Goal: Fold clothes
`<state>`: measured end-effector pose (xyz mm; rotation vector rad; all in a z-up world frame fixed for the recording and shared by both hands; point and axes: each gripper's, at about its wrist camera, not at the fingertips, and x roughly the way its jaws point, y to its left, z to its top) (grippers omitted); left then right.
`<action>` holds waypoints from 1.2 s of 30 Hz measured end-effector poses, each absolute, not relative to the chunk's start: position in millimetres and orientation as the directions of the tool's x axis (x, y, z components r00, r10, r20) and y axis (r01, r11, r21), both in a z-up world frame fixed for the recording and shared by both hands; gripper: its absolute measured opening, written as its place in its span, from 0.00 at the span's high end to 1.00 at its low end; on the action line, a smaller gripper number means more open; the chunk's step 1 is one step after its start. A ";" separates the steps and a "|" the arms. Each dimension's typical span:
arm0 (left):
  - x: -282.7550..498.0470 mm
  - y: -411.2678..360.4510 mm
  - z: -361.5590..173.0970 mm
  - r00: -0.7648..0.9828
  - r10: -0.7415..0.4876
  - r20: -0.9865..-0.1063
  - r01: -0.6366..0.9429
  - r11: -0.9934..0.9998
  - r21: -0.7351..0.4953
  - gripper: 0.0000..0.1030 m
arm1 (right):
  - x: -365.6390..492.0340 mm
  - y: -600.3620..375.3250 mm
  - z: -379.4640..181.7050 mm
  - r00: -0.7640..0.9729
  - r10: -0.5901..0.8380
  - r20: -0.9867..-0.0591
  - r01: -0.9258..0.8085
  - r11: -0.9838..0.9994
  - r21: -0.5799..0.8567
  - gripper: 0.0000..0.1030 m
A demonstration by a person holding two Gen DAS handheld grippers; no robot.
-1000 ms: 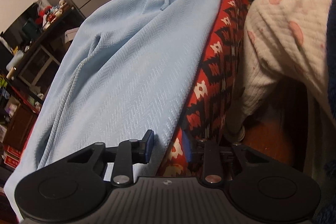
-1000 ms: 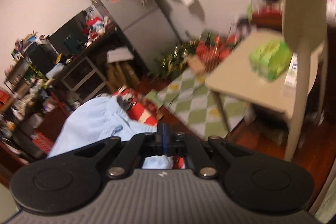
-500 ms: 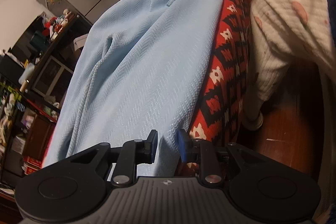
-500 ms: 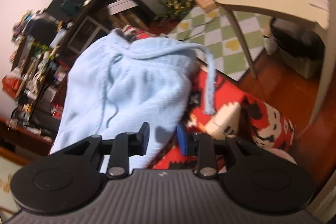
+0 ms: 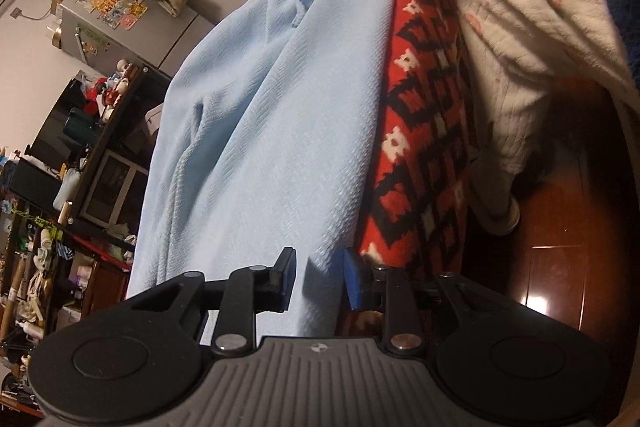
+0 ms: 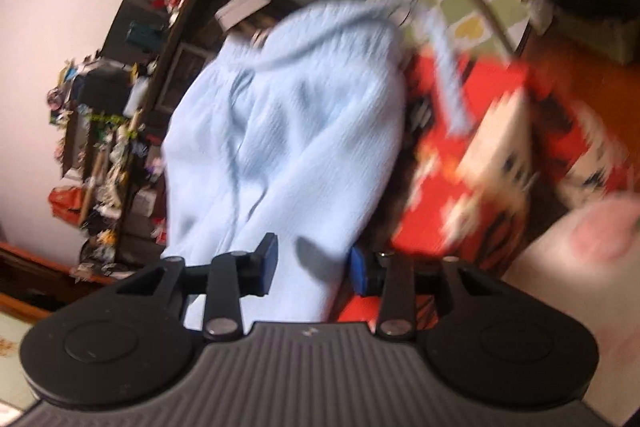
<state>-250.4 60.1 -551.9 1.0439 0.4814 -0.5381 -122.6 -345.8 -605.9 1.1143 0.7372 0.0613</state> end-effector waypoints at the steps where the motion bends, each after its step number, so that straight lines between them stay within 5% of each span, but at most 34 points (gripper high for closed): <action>1: -251.4 57.9 -552.8 0.772 -0.191 -0.607 0.626 0.394 0.673 0.72 | -121.5 -337.1 -609.0 0.758 0.419 -0.500 0.299 0.457 0.837 0.60; 11: -246.1 37.7 -547.1 0.777 -0.235 -0.584 0.622 0.430 0.654 0.70 | -104.3 -224.0 -629.0 0.646 0.598 -0.474 0.211 0.457 0.864 0.65; 13: -244.5 33.3 -545.5 0.779 -0.242 -0.578 0.619 0.440 0.651 0.67 | -100.1 -200.8 -630.3 0.627 0.613 -0.481 0.199 0.471 0.860 0.71; 15: -244.2 28.0 -545.9 0.784 -0.245 -0.570 0.614 0.434 0.659 0.63 | -96.9 -177.5 -629.6 0.614 0.610 -0.501 0.186 0.504 0.843 0.94; 25: -241.6 2.6 -566.1 0.865 -0.188 -0.465 0.501 0.353 0.790 0.53 | -106.9 -163.3 -595.8 0.650 0.636 -0.416 0.177 0.406 0.897 0.95; 27: -240.5 4.0 -571.0 0.887 -0.161 -0.432 0.461 0.331 0.823 0.57 | -104.0 -170.3 -593.3 0.650 0.639 -0.412 0.184 0.394 0.901 0.95; 30: -237.9 11.5 -573.4 0.908 -0.127 -0.400 0.419 0.321 0.850 0.92 | -102.2 -176.2 -594.9 0.652 0.639 -0.409 0.189 0.385 0.903 0.95; 33: -239.5 19.7 -570.7 0.918 -0.128 -0.375 0.396 0.316 0.862 0.95 | -99.5 -182.3 -596.7 0.668 0.632 -0.391 0.181 0.372 0.910 0.94; 36: -241.1 23.3 -556.9 0.922 -0.140 -0.361 0.387 0.353 0.852 0.95 | -103.6 -195.1 -598.9 0.700 0.587 -0.407 0.191 0.395 0.899 0.79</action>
